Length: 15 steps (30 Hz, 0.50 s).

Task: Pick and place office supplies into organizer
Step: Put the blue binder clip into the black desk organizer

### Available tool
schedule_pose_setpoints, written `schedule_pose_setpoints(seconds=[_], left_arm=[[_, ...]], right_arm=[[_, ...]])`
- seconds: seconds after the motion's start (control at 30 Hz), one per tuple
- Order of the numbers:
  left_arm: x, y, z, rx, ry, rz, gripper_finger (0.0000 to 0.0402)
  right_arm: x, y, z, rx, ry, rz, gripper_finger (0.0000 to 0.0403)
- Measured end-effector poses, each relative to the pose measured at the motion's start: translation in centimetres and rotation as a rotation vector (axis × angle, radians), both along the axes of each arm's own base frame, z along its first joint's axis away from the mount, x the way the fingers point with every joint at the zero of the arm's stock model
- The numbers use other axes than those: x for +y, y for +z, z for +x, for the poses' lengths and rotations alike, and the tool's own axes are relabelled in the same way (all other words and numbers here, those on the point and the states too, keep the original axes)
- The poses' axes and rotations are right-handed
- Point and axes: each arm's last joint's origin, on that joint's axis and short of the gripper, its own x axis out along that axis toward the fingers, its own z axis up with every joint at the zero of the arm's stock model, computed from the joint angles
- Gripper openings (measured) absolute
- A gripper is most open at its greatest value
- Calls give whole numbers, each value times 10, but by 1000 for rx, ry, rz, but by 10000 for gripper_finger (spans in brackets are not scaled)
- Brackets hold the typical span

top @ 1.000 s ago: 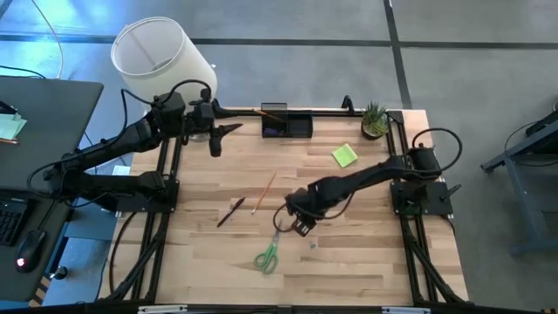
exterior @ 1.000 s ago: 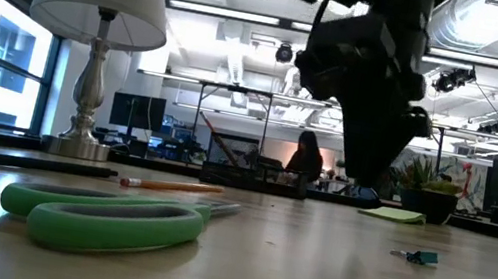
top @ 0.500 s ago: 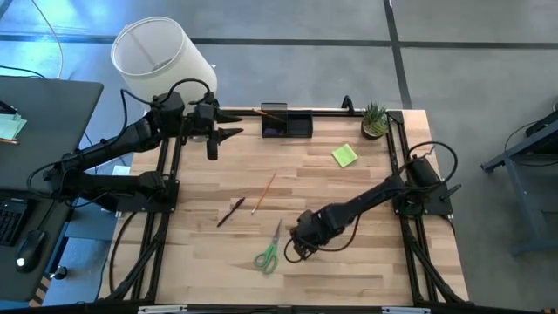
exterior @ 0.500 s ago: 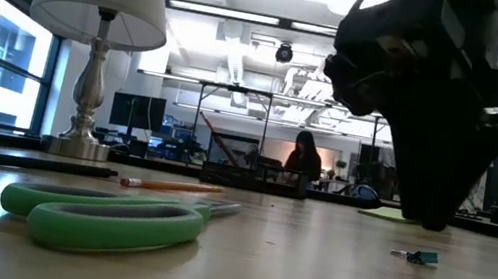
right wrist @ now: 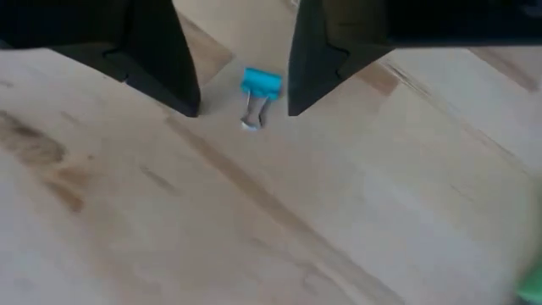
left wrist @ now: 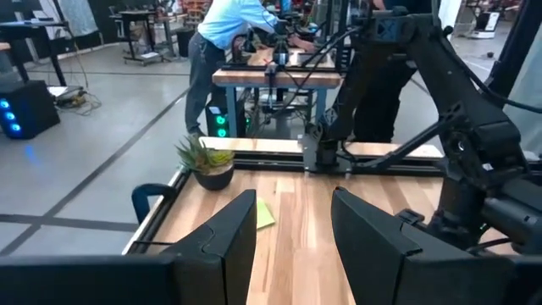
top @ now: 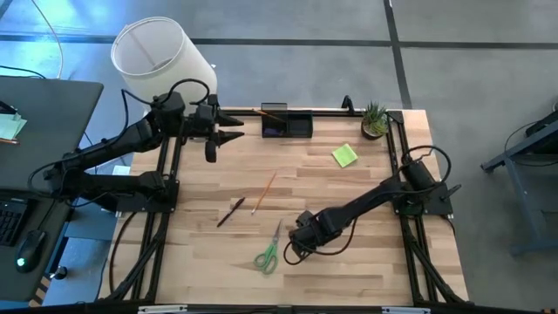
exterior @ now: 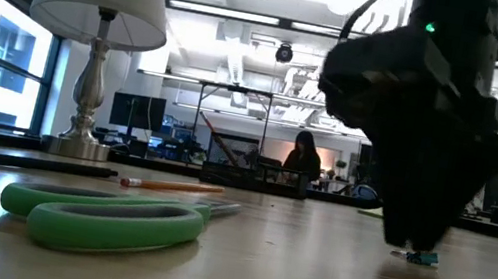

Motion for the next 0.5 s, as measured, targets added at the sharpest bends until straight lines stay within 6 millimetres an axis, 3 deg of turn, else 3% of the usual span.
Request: schedule_pose_setpoints(seconds=[0.23, 0.5], left_arm=[[1, -1, 1, 5, 1, -4, 140], [1, -1, 1, 5, 1, -6, 140]], right_arm=[[1, -1, 0, 12, -1, 33, 222], [6, -1, -2, 34, -35, 56, 200]])
